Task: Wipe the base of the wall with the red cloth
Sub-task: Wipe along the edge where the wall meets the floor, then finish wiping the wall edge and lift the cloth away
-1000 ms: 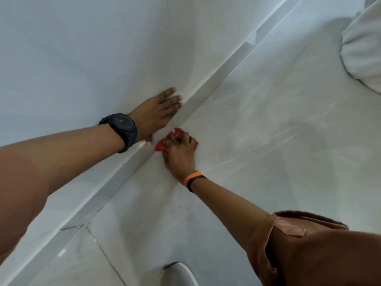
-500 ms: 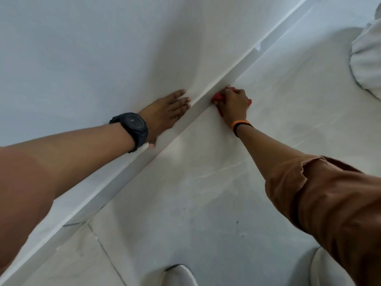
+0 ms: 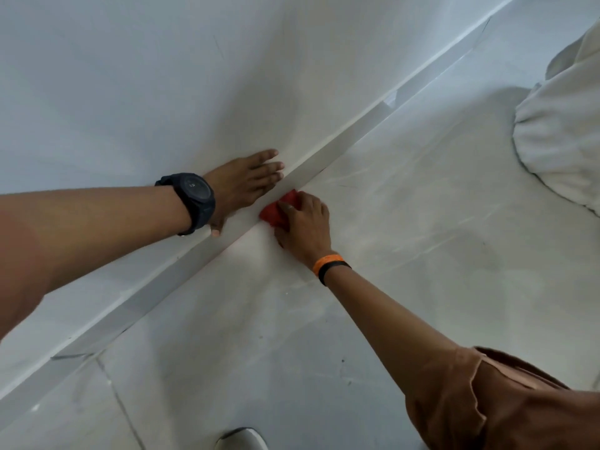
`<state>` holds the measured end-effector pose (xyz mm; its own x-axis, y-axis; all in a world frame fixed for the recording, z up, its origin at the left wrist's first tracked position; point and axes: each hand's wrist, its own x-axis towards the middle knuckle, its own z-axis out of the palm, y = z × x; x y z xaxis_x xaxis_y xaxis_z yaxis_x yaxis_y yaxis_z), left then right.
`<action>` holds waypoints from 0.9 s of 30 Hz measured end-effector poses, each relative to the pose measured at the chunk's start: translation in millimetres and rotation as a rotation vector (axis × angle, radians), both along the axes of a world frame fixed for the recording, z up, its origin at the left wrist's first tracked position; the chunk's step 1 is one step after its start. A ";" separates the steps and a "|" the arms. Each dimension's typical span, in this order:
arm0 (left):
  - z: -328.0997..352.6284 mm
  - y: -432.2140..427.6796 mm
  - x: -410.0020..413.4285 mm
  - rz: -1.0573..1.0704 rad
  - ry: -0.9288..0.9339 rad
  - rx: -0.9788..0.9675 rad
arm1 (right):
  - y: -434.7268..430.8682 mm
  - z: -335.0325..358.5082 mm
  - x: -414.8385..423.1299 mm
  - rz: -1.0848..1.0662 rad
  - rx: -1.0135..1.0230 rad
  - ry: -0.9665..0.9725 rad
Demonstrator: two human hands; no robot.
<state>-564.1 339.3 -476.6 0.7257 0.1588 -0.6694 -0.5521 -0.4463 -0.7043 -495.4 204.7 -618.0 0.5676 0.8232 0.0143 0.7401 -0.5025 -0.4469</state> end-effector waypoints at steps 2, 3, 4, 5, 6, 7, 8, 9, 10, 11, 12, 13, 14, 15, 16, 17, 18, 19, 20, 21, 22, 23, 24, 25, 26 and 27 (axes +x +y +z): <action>-0.1 1.0 1.3 0.001 0.004 0.002 | -4.2 2.6 -4.8 -0.066 -0.069 -0.049; -0.5 1.5 2.6 0.006 0.006 -0.008 | -5.0 1.7 -9.3 -0.075 -0.090 -0.063; -0.8 1.8 4.4 0.013 0.001 -0.021 | -4.3 0.3 -12.6 -0.072 -0.095 -0.074; -1.7 1.8 6.5 0.023 -0.013 -0.028 | -3.3 0.5 -14.4 -0.064 -0.091 -0.077; -3.2 1.8 9.5 0.037 -0.036 -0.030 | -2.7 1.2 -14.2 -0.053 -0.088 -0.068; -4.3 2.0 13.9 0.050 -0.069 -0.036 | -1.7 2.7 -12.1 -0.039 -0.087 -0.068; -4.1 1.2 19.2 0.057 -0.105 -0.058 | -1.2 4.1 -10.0 -0.019 -0.094 -0.068; -2.5 -1.4 23.5 0.068 -0.130 -0.099 | -3.3 5.0 -9.6 0.002 -0.108 -0.056; 1.8 -7.3 25.9 0.084 -0.143 -0.148 | -7.5 7.1 -11.0 0.027 -0.125 -0.042; 7.8 -14.0 26.3 0.100 -0.151 -0.185 | -13.1 11.5 -13.5 0.053 -0.147 -0.027; 14.6 -20.5 25.9 0.110 -0.155 -0.208 | -20.6 19.8 -15.7 0.077 -0.177 -0.012; 23.3 -28.0 25.5 0.117 -0.153 -0.229 | -29.7 31.5 -16.1 0.095 -0.214 0.003; 34.9 -36.0 26.3 0.128 -0.147 -0.253 | -39.4 47.1 -13.2 0.101 -0.247 0.015; 48.5 -43.4 27.4 0.148 -0.141 -0.282 | -49.6 65.5 -7.1 0.096 -0.265 0.025; 64.5 -50.6 28.2 0.178 -0.143 -0.319 | -60.1 86.7 1.2 0.087 -0.277 0.028; 83.6 -57.9 29.4 0.216 -0.161 -0.363 | -70.7 110.7 12.5 0.069 -0.286 0.022; 104.2 -64.0 32.3 0.257 -0.203 -0.413 | -80.2 136.8 27.1 0.044 -0.291 0.012; 126.6 -68.8 36.8 0.294 -0.255 -0.465 | -88.7 166.0 43.9 0.015 -0.291 0.001; 150.3 -73.2 43.2 0.329 -0.303 -0.517 | -97.1 197.9 62.0 -0.015 -0.286 -0.008; 175.0 -77.7 51.2 0.365 -0.350 -0.566 | -105.8 232.1 81.7 -0.049 -0.275 -0.017; 201.7 -82.9 60.8 0.404 -0.398 -0.606 | -115.4 269.5 101.5 -0.085 -0.259 -0.035; 230.8 -89.0 71.1 0.449 -0.447 -0.640 | -125.7 308.4 120.3 -0.124 -0.237 -0.057; 262.1 -96.6 82.8 0.494 -0.506 -0.679 | -137.1 348.4 138.5 -0.171 -0.203 -0.083; 294.4 -104.6 96.9 0.519 -0.580 -0.728 | -149.3 388.8 156.7 -0.221 -0.156 -0.112; 326.9 -113.2 113.2 0.522 -0.663 -0.787 | -162.2 428.3 175.3 -0.269 -0.104 -0.146; 358.6 -122.3 131.0 0.515 -0.739 -0.856 | -175.6 466.3 192.8 -0.317 -0.054 -0.177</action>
<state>-433.2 217.0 -118.0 0.9555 0.2508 -0.1551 0.2286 -0.9623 -0.1477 -302.6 29.1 -151.7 0.7874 0.6088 0.0966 0.6071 -0.7388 -0.2924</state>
